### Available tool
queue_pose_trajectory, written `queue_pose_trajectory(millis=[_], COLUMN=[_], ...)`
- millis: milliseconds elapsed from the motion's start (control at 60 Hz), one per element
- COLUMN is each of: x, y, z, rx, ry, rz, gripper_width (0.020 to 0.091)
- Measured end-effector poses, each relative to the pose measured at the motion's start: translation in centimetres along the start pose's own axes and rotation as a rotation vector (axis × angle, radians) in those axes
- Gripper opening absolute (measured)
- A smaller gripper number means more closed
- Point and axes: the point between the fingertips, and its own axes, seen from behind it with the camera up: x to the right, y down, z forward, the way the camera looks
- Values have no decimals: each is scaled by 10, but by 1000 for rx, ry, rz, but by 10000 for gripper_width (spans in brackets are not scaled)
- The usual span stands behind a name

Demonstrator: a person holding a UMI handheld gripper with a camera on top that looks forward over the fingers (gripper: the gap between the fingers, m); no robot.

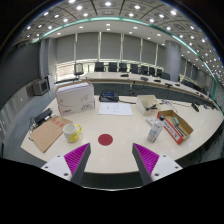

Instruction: Pour water

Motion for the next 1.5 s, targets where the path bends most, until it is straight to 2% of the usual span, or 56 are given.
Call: queue_pose_trajectory(millis=[283,450,833,867,917,967,1067,1233,1500], x=[146,220,268,269,268,267,267,264,243], y=[26,31,21,20,18,17,12,11,-25], z=[78,141,301,310,321,327,329,323,289], rx=[10,67,173,185,194,205,234,237,231], ry=[31,47,3,5,1,1,0,45,164], rz=[12,28,27,31,35,37,54,23,-190], gripper_width=[860,864,856,824,726,560,534,418,415])
